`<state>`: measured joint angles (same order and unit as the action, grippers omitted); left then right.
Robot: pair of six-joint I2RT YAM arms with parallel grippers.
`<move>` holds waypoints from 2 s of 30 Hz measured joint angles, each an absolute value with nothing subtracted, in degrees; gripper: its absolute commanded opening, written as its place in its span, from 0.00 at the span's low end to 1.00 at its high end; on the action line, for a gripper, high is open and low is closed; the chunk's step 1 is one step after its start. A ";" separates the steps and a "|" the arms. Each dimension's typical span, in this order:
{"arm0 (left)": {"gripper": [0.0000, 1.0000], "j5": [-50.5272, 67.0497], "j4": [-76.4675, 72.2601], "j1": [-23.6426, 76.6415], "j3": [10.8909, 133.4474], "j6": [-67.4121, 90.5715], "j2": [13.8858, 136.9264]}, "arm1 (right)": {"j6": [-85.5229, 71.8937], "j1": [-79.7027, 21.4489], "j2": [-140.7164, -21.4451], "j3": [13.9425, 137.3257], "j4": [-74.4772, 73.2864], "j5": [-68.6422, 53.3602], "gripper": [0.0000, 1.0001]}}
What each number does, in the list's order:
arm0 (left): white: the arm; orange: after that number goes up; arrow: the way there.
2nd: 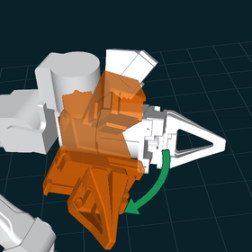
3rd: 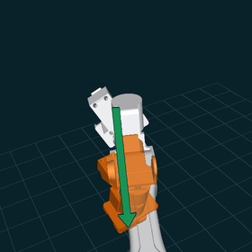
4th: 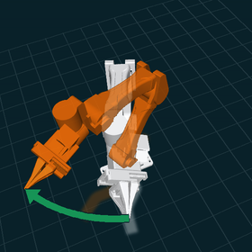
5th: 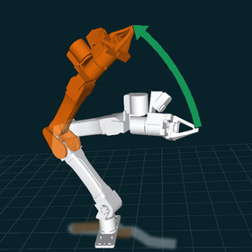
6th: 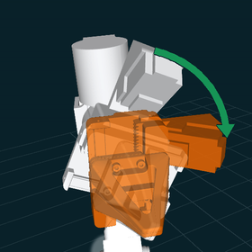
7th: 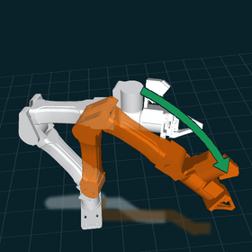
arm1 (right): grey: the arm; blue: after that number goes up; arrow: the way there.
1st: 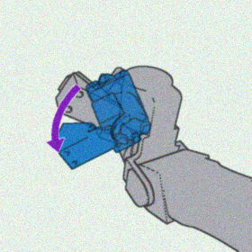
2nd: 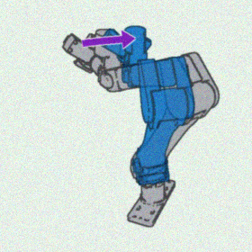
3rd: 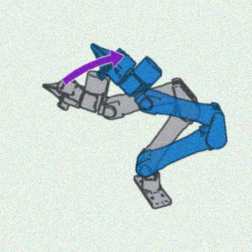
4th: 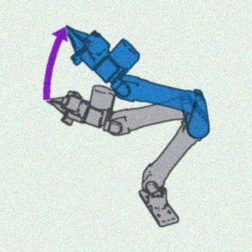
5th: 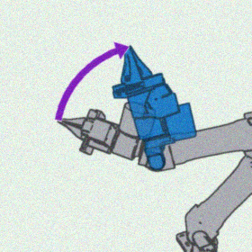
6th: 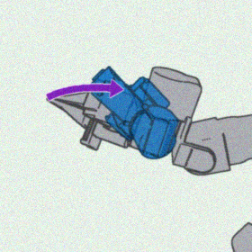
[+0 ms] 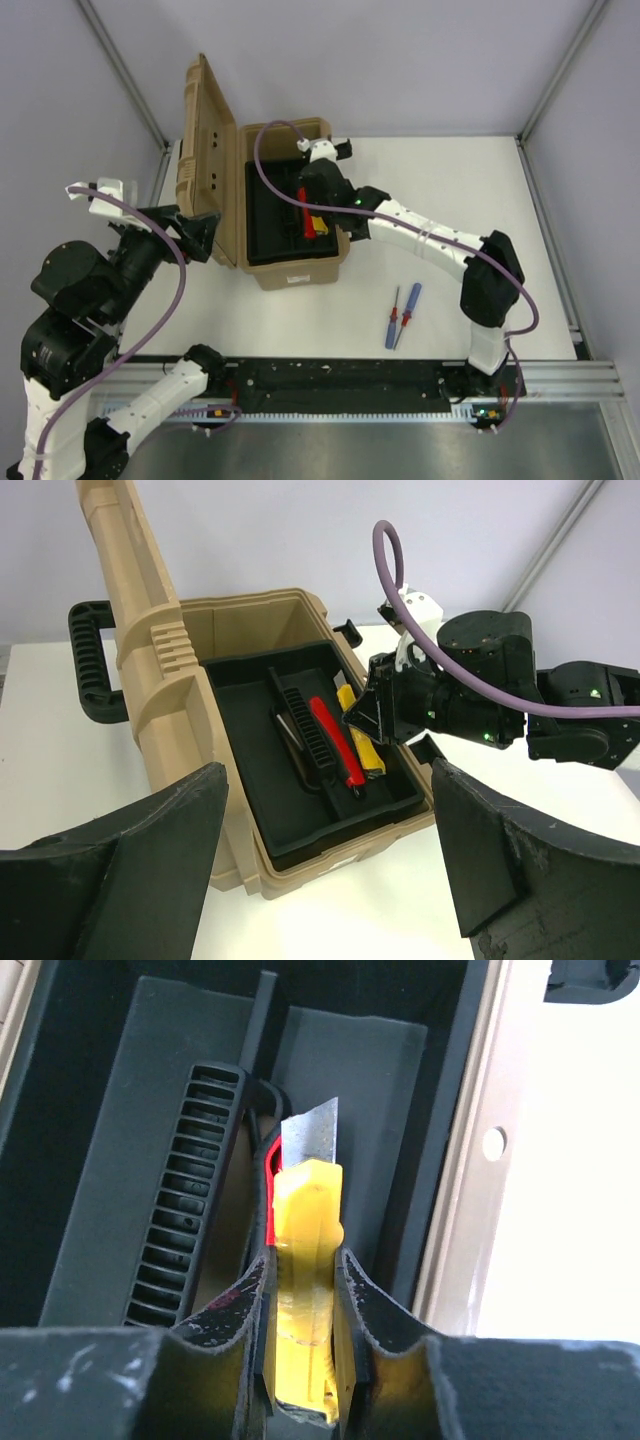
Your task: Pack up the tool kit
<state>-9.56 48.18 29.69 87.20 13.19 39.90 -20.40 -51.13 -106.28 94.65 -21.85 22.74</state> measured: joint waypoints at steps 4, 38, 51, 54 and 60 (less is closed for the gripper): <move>0.87 -9.89 48.18 29.69 87.20 13.08 39.90 | -19.70 -51.11 -106.67 96.33 -22.55 23.62 0.39; 0.80 4.01 50.72 29.69 91.15 13.52 46.24 | -41.89 -34.63 -66.81 42.57 -37.80 19.86 0.57; 0.78 15.79 40.64 33.61 80.64 20.27 54.81 | -49.32 -33.89 -71.26 36.73 -33.08 19.11 0.41; 0.78 15.33 39.05 36.38 78.85 20.99 56.29 | -49.34 -33.82 -73.41 36.73 -31.29 18.31 0.37; 0.78 12.67 36.25 38.57 74.04 22.41 56.77 | -49.50 -33.56 -75.42 36.01 -27.35 16.62 0.02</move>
<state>12.67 36.25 38.57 74.04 22.41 56.77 -49.50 -33.56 -75.42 36.01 -27.35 16.62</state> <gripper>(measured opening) 0.783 0.176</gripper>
